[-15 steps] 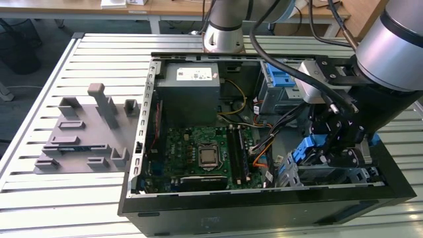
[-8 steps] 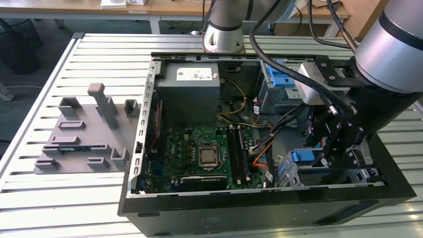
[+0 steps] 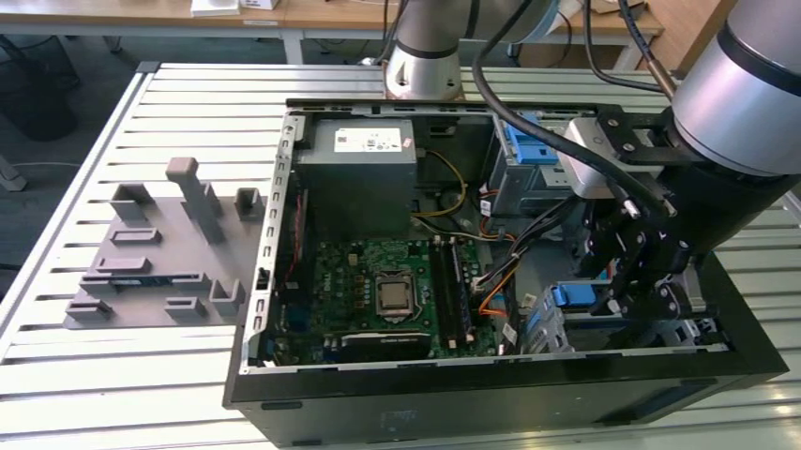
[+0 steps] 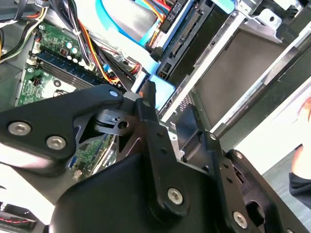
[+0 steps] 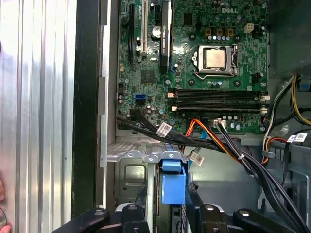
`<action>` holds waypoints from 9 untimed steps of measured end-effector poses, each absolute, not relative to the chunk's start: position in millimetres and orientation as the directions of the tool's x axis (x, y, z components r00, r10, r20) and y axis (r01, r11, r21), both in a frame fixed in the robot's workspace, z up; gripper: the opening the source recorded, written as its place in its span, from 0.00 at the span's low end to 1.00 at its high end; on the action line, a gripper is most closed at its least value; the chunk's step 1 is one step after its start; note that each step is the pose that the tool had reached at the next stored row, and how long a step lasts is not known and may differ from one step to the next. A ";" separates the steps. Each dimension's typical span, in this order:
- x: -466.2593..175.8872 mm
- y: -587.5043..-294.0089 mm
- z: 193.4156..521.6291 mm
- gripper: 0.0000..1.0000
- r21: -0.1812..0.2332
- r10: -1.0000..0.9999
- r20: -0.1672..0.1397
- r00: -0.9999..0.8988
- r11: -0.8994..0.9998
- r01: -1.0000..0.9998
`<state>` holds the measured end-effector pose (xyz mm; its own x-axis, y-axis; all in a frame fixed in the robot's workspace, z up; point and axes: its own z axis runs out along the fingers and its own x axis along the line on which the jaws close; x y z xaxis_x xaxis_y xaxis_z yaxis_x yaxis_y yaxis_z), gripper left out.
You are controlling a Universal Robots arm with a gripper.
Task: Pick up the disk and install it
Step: 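Insert the disk into the insertion slot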
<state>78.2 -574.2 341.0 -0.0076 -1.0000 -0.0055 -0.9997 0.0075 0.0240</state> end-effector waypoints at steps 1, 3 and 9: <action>78.2 -574.2 341.0 0.44 0.024 -1.000 -0.006 -0.008 0.008 -1.000; 78.2 -574.2 341.0 0.43 0.024 -1.000 -0.006 -0.008 0.008 -1.000; 78.2 -574.2 340.9 0.19 0.024 -1.000 -0.006 -0.008 0.008 -1.000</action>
<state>78.2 -574.2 340.9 -0.0077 -1.0000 -0.0056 -0.9997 0.0076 0.0240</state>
